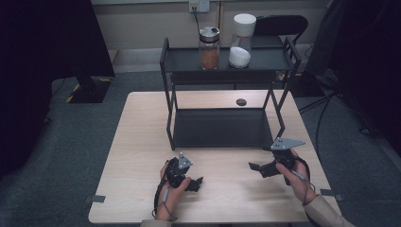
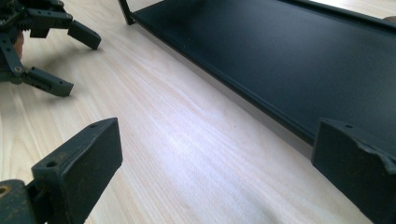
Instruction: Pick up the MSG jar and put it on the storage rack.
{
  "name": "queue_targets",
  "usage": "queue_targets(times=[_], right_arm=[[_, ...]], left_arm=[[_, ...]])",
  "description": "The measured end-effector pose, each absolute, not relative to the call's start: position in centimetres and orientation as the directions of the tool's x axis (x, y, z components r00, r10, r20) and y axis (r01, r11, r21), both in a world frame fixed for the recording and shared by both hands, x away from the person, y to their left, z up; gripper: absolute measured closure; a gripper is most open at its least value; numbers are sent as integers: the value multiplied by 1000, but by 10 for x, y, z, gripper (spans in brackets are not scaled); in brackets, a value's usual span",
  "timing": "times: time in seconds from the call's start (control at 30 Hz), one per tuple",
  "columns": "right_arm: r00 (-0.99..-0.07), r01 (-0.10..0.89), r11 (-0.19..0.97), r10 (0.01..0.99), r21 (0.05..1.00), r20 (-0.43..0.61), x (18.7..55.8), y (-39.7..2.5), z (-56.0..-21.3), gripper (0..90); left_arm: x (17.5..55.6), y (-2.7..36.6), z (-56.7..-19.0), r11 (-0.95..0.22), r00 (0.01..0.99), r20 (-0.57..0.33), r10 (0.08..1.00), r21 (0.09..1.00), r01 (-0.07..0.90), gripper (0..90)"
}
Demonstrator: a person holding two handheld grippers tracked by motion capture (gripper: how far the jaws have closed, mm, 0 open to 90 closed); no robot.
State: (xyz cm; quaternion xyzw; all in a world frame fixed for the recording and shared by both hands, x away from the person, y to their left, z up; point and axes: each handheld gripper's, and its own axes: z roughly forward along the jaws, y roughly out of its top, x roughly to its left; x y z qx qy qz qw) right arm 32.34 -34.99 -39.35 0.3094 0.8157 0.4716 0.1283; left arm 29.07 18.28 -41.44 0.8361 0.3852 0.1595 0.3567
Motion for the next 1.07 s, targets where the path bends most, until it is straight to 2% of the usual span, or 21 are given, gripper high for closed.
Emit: queue_targets(times=[0.43,1.07], right_arm=[[-785,378,411,617,829,52,314,-353,-402,7],[-801,385,543,599,746,-22,305,-351,-413,11]], left_arm=[[291,183,-414,-449,652,-8,758,719,530,0],[291,183,-414,-449,653,-8,758,719,530,0]])
